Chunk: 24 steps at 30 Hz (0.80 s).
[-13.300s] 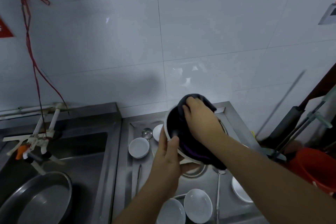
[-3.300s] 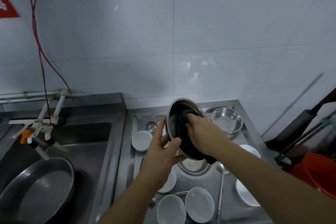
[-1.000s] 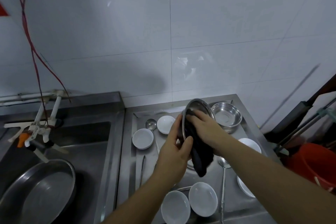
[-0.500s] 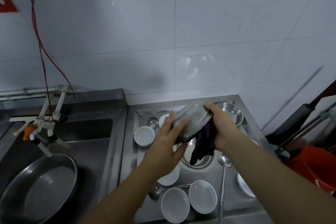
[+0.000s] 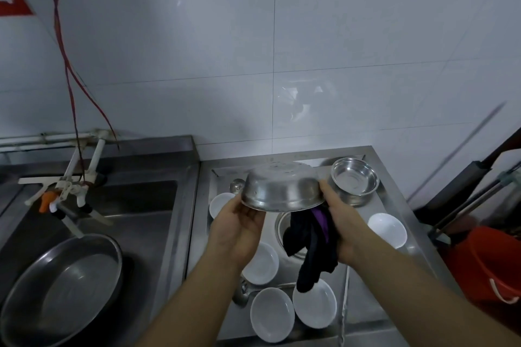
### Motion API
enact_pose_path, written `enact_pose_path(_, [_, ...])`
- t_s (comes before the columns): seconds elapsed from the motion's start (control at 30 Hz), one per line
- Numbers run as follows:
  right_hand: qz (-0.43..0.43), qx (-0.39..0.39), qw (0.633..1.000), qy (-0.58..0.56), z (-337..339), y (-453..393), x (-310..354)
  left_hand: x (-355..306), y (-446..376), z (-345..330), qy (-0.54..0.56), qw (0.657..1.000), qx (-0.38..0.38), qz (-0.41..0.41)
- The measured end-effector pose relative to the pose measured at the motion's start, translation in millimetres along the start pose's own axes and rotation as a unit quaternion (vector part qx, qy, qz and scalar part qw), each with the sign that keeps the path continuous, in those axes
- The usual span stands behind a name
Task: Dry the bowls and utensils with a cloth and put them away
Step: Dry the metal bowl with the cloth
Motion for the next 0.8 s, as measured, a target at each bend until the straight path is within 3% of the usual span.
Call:
enact_pose_path(0.1, [-0.054,-0.027,0.998,0.000,11,7,-12,-10,-3,-8,0.005,1.000,0.017,-0.014])
enact_pose_path(0.2, [-0.054,-0.091,0.994,0.020,26,13,-17,-21,-3,-16,-0.059,0.998,0.026,-0.025])
enact_pose_path(0.33, [0.075,-0.144,0.986,-0.021,30,17,3,-26,1,-19,-0.178,0.983,0.040,-0.024])
enact_pose_path(0.43, [0.206,-0.121,0.967,0.091,2,29,34,-14,6,-32,-0.254,0.965,0.070,-0.001])
enact_pose_path(0.53, [0.313,-0.035,0.890,0.331,-37,43,48,0,12,-48,-0.286,0.952,0.112,0.012])
enact_pose_path(0.6, [0.351,0.044,0.759,0.546,-57,47,44,2,19,-56,-0.285,0.949,0.138,0.015])
enact_pose_path(0.63, [0.360,0.079,0.687,0.626,-61,47,39,2,22,-59,-0.286,0.948,0.142,0.018])
enact_pose_path(0.67, [0.363,0.102,0.639,0.671,-62,47,35,0,25,-60,-0.290,0.946,0.144,0.023])
enact_pose_path(0.8, [0.377,0.110,0.606,0.692,-61,47,39,-2,30,-55,-0.327,0.930,0.161,0.038])
Point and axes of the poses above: each hand's wrist, its own y-axis away from the middle knuckle, its own z-axis out of the back of the hand, x = y × z, the point moved 4 cm from there along -y, towards the middle knuckle, and after that the axes turned 15 degrees about x, right-handed, at the moved point
